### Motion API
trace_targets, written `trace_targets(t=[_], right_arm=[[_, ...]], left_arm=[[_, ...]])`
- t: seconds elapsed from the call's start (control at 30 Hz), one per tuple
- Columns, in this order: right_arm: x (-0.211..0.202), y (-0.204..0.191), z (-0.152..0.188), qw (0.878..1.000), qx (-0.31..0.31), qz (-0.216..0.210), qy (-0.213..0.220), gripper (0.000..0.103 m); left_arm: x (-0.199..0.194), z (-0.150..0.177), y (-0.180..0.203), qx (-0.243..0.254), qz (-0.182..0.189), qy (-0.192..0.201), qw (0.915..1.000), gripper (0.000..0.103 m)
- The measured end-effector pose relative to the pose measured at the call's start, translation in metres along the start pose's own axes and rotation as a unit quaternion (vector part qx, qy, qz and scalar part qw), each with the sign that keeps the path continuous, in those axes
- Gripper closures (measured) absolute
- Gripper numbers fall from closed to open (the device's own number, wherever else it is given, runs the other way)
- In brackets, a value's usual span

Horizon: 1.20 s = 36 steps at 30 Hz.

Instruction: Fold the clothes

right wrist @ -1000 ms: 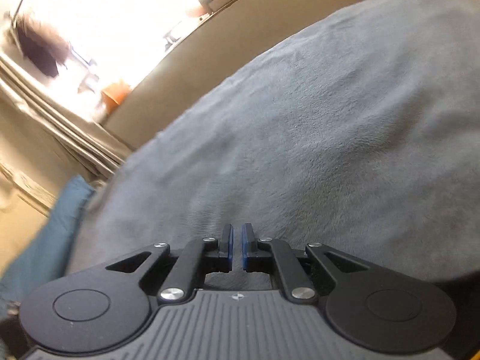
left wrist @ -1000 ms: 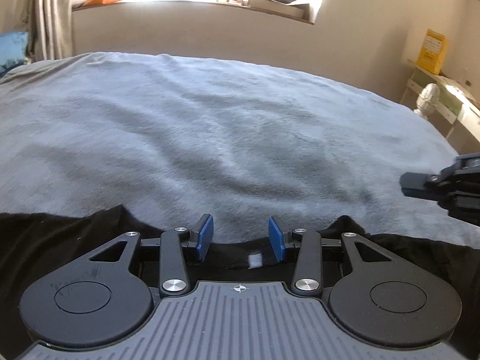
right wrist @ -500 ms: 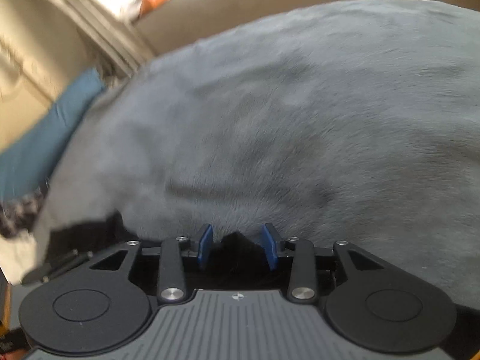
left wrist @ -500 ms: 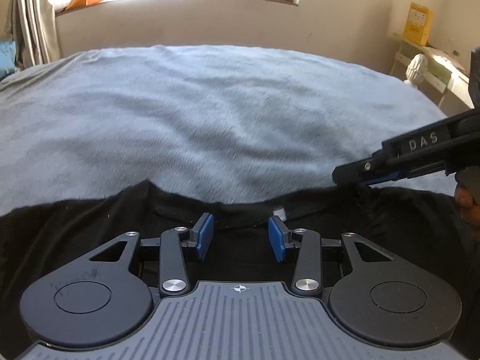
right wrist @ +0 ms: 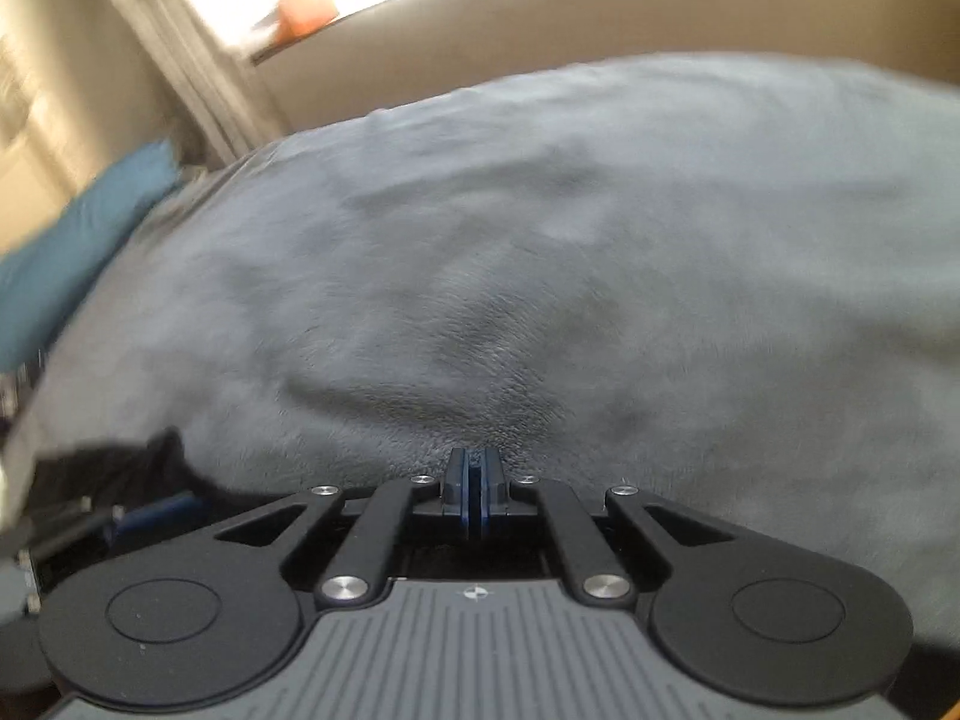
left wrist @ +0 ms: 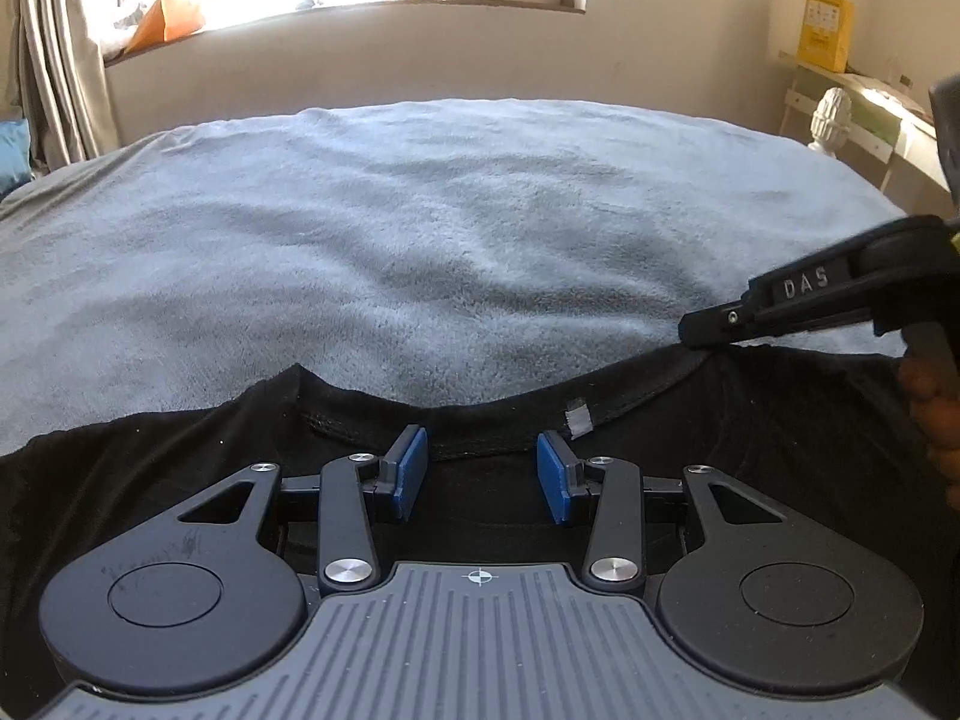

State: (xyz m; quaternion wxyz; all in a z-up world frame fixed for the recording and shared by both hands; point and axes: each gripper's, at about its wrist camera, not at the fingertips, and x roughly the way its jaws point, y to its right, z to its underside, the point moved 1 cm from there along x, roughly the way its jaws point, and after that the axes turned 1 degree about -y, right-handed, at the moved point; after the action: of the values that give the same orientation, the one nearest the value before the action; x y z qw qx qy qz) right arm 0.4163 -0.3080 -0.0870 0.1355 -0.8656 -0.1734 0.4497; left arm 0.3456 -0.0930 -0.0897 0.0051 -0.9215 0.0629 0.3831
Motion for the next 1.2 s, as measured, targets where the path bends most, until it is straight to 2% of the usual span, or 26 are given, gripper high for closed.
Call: trace_targets(t=[0.1, 0.13, 0.2, 0.27, 0.33, 0.4, 0.53, 0.6, 0.7, 0.77, 0.8, 0.87, 1.0, 1.03, 1.07, 1.2], right_arm=[[-0.017, 0.026, -0.004, 0.995, 0.088, 0.009, 0.052, 0.099], [-0.028, 0.039, -0.005, 0.989, 0.127, -0.014, 0.07, 0.099], [-0.059, 0.068, -0.002, 0.967, 0.212, -0.079, 0.118, 0.099], [-0.101, 0.089, 0.007, 0.947, 0.247, -0.125, 0.161, 0.099], [-0.145, 0.1, 0.018, 0.942, 0.256, -0.141, 0.164, 0.099], [-0.186, 0.1, 0.033, 0.945, 0.255, -0.136, 0.153, 0.098], [-0.26, 0.096, 0.076, 0.947, 0.285, -0.069, 0.13, 0.088], [-0.28, 0.1, 0.099, 0.948, 0.293, -0.018, 0.124, 0.086], [-0.272, 0.117, 0.132, 0.946, 0.296, 0.081, 0.102, 0.082], [-0.259, 0.13, 0.151, 0.939, 0.299, 0.144, 0.095, 0.082], [-0.252, 0.137, 0.158, 0.933, 0.308, 0.16, 0.096, 0.082], [-0.241, 0.152, 0.168, 0.922, 0.339, 0.158, 0.101, 0.082], [-0.222, 0.16, 0.17, 0.92, 0.35, 0.146, 0.095, 0.085], [-0.221, 0.161, 0.169, 0.921, 0.35, 0.142, 0.096, 0.09], [-0.22, 0.161, 0.168, 0.921, 0.35, 0.137, 0.099, 0.1], [-0.237, 0.152, 0.172, 0.914, 0.356, 0.138, 0.135, 0.101]], left_arm=[[0.0, -0.002, -0.001, -0.004, -0.003, -0.001, 1.0, 0.063], [0.0, -0.002, -0.001, -0.007, -0.003, -0.001, 1.0, 0.063], [-0.002, -0.004, -0.001, -0.012, -0.003, -0.001, 0.9999, 0.063], [-0.006, -0.007, 0.0, -0.015, -0.003, 0.002, 0.9999, 0.063], [-0.011, -0.01, 0.003, -0.017, -0.001, 0.01, 0.9998, 0.063], [-0.018, -0.016, 0.009, -0.016, 0.005, 0.027, 0.9995, 0.063], [-0.022, -0.028, 0.044, 0.008, 0.045, 0.037, 0.9983, 0.063], [-0.018, -0.032, 0.073, 0.027, 0.07, 0.029, 0.9968, 0.062], [-0.009, -0.033, 0.116, 0.05, 0.108, 0.009, 0.9928, 0.062], [-0.002, -0.03, 0.143, 0.07, 0.124, -0.001, 0.9899, 0.062], [0.002, -0.028, 0.155, 0.084, 0.124, -0.002, 0.9888, 0.062], [0.008, -0.023, 0.176, 0.11, 0.121, -0.004, 0.9865, 0.063], [0.021, -0.019, 0.188, 0.111, 0.11, -0.025, 0.9874, 0.063], [0.023, -0.018, 0.188, 0.109, 0.109, -0.027, 0.9877, 0.063], [0.025, -0.019, 0.187, 0.108, 0.109, -0.028, 0.9879, 0.062], [0.026, -0.018, 0.183, 0.109, 0.111, -0.025, 0.9875, 0.062]])
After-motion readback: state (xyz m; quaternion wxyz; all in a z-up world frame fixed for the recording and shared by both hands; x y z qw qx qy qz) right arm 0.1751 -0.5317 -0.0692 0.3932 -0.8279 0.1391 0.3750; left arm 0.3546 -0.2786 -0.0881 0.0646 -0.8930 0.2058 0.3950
